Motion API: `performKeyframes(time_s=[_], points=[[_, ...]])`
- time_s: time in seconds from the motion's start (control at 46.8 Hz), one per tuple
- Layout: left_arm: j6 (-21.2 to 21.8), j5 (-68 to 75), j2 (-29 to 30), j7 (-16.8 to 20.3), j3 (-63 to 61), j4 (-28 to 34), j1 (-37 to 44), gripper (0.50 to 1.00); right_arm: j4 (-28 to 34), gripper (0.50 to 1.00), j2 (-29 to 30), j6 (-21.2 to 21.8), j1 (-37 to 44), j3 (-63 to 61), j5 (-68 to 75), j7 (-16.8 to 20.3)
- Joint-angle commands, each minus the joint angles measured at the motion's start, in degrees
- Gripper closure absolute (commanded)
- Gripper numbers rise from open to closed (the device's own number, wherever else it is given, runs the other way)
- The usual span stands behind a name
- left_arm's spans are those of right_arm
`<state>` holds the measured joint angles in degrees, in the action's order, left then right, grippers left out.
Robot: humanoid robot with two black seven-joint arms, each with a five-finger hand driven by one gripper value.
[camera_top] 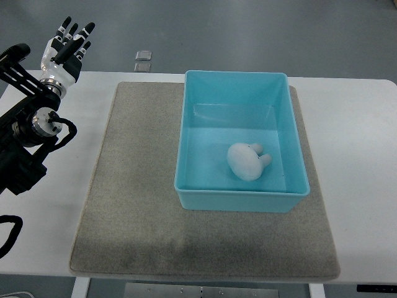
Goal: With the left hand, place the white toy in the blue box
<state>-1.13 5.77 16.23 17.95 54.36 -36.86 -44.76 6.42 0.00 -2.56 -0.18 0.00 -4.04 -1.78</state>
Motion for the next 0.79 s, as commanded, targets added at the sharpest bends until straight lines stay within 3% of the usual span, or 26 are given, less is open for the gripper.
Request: performKeyframes(time_s=[0.0,0.427,0.769], points=[[-1.9,-5.7,-0.1,0.0,0.0,-0.1,1.1,0.504,0.0,0.564,0.0,0.0,0.0,0.0,0.0,-0.1],[-6.4,-10.0,-3.0,0.0,-0.1,-0.1,4.3,0.504,0.0,0.564,0.0,0.0,0.0,0.0,0.0,-0.1],[-6.4,-10.3,-4.7,0.0,0.2,-1.0,4.3,0.504,0.0,0.564,0.0,0.0,0.0,0.0,0.0,-0.1]])
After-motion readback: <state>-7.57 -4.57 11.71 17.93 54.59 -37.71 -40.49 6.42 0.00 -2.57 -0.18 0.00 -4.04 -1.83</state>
